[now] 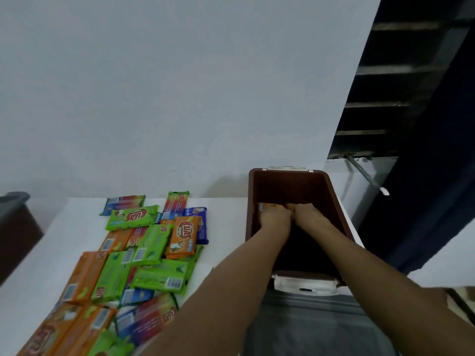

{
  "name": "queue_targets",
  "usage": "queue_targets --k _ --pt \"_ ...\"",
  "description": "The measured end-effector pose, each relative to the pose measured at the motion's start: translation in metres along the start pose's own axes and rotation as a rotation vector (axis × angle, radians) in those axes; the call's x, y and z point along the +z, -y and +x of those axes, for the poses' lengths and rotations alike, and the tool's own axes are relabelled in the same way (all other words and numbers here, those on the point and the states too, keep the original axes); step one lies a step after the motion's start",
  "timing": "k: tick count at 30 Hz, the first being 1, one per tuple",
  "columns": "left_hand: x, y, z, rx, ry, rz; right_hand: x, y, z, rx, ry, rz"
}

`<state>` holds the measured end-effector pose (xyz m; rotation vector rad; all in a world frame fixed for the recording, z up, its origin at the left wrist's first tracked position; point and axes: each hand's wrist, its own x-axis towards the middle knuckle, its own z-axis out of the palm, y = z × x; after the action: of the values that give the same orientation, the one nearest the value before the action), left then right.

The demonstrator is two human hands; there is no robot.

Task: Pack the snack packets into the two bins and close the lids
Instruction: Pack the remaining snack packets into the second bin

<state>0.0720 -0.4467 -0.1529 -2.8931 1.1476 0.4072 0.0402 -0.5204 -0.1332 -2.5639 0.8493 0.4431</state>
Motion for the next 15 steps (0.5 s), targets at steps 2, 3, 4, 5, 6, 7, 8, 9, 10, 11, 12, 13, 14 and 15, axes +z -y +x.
queue_targets --k 2,3,4,5,6,7,8,9,10,11,12,13,14,15 --pt "-0.004 0.002 -0.004 -0.001 0.066 0.032 -0.001 0.0 -0.008 0.033 0.049 0.102" --pt "-0.013 0.003 -0.01 0.018 0.061 0.027 -0.004 0.0 -0.011 0.043 0.047 0.097" --pt "-0.024 0.009 -0.019 0.043 0.022 -0.006 -0.007 0.002 -0.012 0.044 0.008 0.076" --pt "-0.037 0.017 -0.028 0.07 -0.049 -0.048 -0.013 0.007 -0.012 0.022 -0.073 0.028" --pt "-0.049 0.03 -0.037 0.079 -0.162 -0.085 -0.018 0.015 -0.013 -0.021 -0.172 -0.057" --pt "-0.059 0.05 -0.048 0.04 -0.287 -0.11 -0.022 0.029 -0.015 -0.087 -0.273 -0.095" --pt "-0.065 0.075 -0.057 -0.04 -0.368 -0.13 -0.023 0.045 -0.015 -0.163 -0.354 -0.088" --pt "-0.069 0.104 -0.07 -0.149 -0.38 -0.145 -0.017 0.068 -0.019 -0.247 -0.398 -0.065" --pt "-0.067 0.135 -0.081 -0.271 -0.323 -0.14 -0.011 0.093 -0.027 -0.322 -0.409 -0.037" --pt "-0.064 0.164 -0.093 -0.389 -0.22 -0.124 0.002 0.118 -0.037 -0.378 -0.375 0.012" --pt "-0.057 0.191 -0.107 -0.477 -0.1 -0.097 0.019 0.141 -0.045 -0.425 -0.313 0.047" --pt "-0.05 0.211 -0.119 -0.523 0.015 -0.074 0.04 0.159 -0.052 -0.469 -0.235 0.044" --pt "-0.042 0.226 -0.131 -0.547 0.109 -0.059 0.064 0.176 -0.059 -0.492 -0.135 0.012" --pt "-0.034 0.237 -0.139 -0.561 0.182 -0.076 0.084 0.186 -0.066 -0.519 -0.044 -0.03"
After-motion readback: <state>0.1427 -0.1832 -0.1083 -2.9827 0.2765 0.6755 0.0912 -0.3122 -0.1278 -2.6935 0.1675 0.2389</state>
